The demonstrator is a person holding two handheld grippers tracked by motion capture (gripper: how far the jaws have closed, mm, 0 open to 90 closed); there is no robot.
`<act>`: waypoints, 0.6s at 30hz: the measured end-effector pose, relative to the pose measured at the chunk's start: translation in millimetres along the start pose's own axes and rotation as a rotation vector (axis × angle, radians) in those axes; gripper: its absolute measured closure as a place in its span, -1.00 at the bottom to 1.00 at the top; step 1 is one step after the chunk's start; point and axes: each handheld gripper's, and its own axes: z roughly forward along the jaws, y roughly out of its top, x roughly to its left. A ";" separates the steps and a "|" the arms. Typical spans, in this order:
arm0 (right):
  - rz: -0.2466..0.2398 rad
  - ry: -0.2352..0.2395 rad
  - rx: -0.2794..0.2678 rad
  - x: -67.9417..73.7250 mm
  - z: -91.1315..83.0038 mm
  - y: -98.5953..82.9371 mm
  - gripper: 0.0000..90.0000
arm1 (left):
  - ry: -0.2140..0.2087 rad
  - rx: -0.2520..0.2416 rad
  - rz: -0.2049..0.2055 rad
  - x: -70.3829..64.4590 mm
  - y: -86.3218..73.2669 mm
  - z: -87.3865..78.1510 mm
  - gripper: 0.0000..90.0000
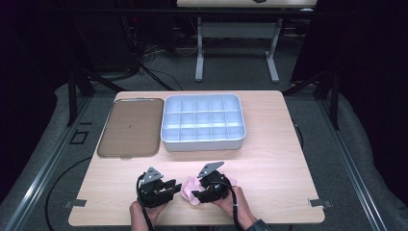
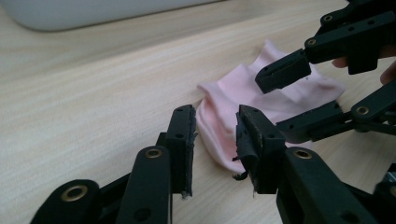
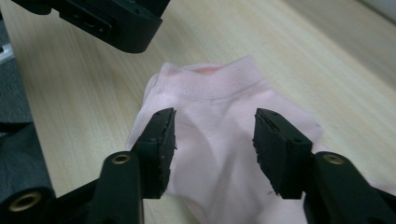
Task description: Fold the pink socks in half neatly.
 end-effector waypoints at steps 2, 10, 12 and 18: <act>0.021 -0.008 -0.024 -4.7 -11.5 -1.7 0.01 | 0.003 0.014 0.016 -2.5 3.9 2.5 0.38; 0.189 -0.131 -0.098 -46.3 -60.2 -30.1 0.07 | 0.016 0.099 0.032 -3.2 -3.1 23.7 0.35; 0.224 -0.158 -0.085 -53.9 -62.8 -37.9 0.09 | 0.016 0.106 0.026 -1.7 -6.3 26.1 0.38; 0.284 -0.197 -0.017 -66.8 -57.9 -58.7 0.17 | 0.013 0.111 0.031 0.0 -10.8 27.8 0.52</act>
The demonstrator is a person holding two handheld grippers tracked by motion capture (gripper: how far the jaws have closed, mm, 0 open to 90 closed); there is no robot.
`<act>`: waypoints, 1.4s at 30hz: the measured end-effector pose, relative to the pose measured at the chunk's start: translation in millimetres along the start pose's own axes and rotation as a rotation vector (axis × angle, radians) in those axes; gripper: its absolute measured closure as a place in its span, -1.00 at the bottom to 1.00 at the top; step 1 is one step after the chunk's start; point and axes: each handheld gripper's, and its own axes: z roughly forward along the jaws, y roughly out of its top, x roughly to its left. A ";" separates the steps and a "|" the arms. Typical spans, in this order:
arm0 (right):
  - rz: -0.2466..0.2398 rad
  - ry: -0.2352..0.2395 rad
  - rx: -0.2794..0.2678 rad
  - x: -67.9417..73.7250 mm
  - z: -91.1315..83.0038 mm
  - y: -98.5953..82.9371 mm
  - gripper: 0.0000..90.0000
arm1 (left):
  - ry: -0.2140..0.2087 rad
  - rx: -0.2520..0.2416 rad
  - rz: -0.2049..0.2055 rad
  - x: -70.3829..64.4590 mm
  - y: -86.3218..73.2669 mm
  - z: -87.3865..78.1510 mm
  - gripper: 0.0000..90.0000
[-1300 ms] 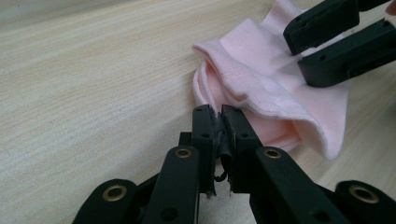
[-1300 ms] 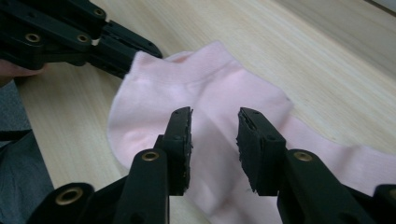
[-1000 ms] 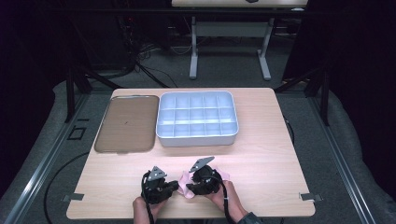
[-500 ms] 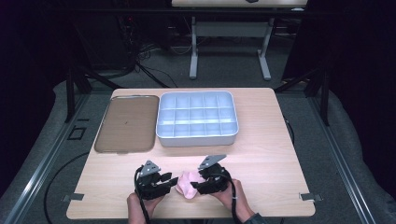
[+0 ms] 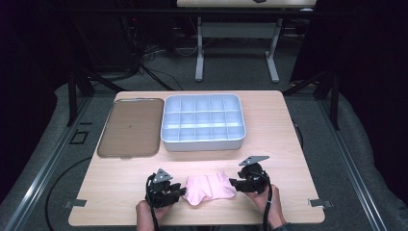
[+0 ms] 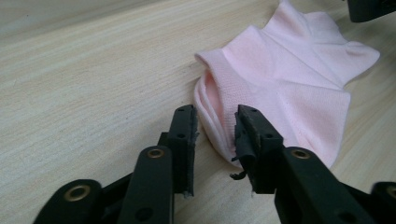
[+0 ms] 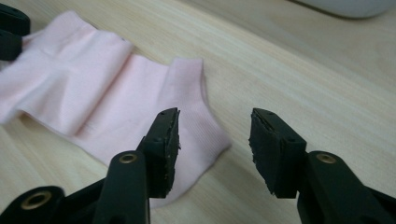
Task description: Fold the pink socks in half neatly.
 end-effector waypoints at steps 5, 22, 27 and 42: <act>0.014 0.000 0.014 -2.8 6.7 -4.9 0.27 | 0.000 -0.005 0.008 -0.7 -1.1 0.6 0.58; -0.014 -0.013 0.043 0.4 12.1 -7.9 0.75 | -0.044 -0.011 0.103 -14.4 0.0 2.6 0.86; 0.024 0.022 0.021 -2.1 11.9 -10.5 0.91 | -0.049 -0.015 0.093 -11.6 -3.3 3.9 0.94; 0.027 0.028 0.005 -3.0 8.9 -4.9 0.45 | -0.052 -0.016 0.094 -11.1 -4.1 4.8 0.96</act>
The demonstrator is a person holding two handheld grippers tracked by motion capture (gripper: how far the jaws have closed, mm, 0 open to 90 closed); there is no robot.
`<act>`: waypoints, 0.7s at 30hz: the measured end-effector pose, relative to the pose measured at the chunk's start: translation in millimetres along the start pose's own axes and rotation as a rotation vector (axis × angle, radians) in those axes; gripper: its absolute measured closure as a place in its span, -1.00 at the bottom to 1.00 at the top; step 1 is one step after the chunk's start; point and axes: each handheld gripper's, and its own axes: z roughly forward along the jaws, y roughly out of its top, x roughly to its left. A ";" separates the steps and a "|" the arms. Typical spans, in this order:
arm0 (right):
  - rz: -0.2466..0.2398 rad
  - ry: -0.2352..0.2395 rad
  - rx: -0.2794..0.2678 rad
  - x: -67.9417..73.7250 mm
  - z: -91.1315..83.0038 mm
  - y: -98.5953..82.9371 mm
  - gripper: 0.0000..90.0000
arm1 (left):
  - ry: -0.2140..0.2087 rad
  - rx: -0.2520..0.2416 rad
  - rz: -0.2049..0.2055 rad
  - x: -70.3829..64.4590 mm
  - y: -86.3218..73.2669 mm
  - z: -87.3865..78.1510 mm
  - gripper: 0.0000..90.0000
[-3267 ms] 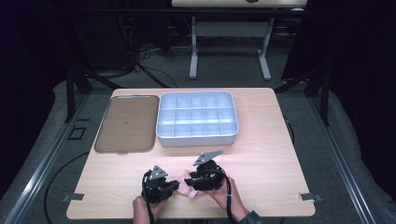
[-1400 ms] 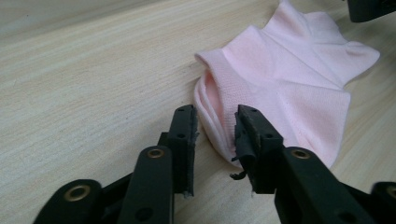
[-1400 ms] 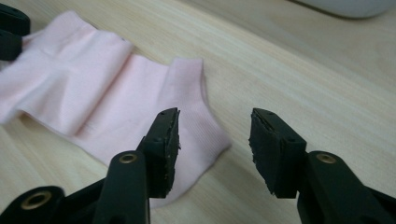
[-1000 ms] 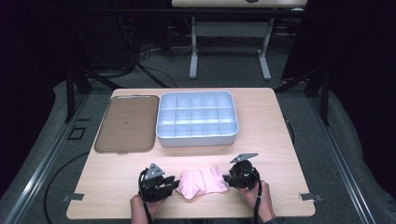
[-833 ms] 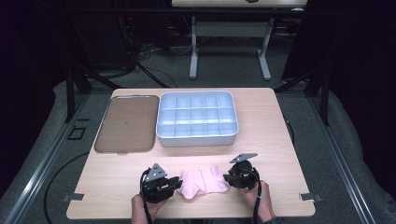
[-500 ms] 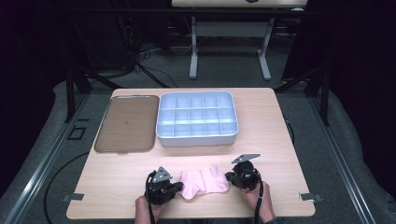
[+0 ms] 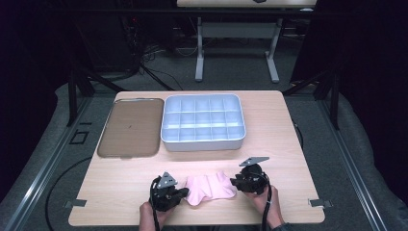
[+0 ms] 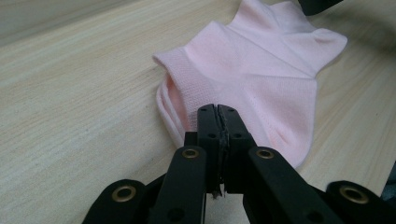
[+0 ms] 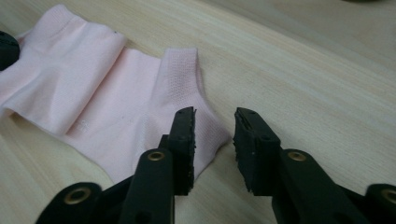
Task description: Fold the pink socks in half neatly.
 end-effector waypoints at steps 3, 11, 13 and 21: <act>-0.018 -0.019 0.019 3.3 4.6 0.7 0.47 | -0.003 -0.001 -0.005 0.0 -0.2 0.1 0.96; -0.023 -0.029 0.005 6.6 7.8 -2.8 0.87 | 0.003 -0.008 -0.001 -1.1 -1.5 0.3 0.98; -0.022 -0.023 0.015 5.1 6.9 -2.9 0.89 | 0.004 -0.009 -0.001 -1.1 -1.6 0.2 0.98; 0.025 0.034 -0.046 4.0 -8.5 0.4 0.90 | 0.007 -0.009 0.007 -1.2 -1.6 0.2 0.99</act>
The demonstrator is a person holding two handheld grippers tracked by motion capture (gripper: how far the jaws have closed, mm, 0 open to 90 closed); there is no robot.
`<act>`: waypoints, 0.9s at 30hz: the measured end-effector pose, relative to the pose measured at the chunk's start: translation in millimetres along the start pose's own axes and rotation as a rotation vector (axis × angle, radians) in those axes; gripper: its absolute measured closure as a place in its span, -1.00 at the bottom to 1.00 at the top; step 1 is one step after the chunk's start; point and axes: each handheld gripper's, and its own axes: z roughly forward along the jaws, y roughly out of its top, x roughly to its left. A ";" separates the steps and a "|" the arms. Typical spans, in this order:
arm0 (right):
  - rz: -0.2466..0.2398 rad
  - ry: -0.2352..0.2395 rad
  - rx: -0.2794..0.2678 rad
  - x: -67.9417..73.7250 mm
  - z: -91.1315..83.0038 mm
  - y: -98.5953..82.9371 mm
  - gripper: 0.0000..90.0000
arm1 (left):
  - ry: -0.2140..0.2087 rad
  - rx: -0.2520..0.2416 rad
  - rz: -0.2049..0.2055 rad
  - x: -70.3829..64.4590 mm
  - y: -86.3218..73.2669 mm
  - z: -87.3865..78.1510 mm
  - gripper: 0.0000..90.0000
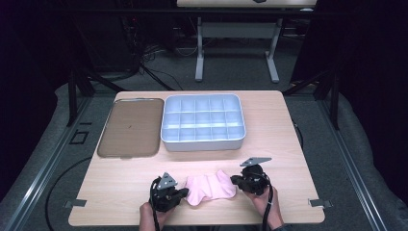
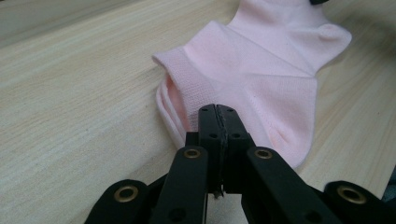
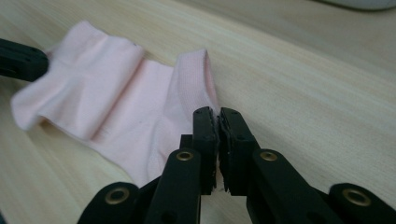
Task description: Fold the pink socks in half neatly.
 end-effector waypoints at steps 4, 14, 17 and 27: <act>-0.008 0.033 -0.027 5.4 -13.1 7.9 0.90 | -0.002 -0.003 -0.005 0.4 -0.1 0.0 0.99; -0.042 0.091 -0.056 22.3 -26.0 24.8 0.90 | -0.008 -0.004 -0.011 0.4 1.0 1.0 0.98; -0.046 0.104 -0.056 26.8 -25.9 28.6 0.90 | -0.014 -0.006 -0.017 0.4 1.2 1.8 0.98; -0.100 0.147 -0.033 49.6 -10.0 45.1 0.91 | -0.025 -0.006 -0.018 0.9 2.7 3.6 0.98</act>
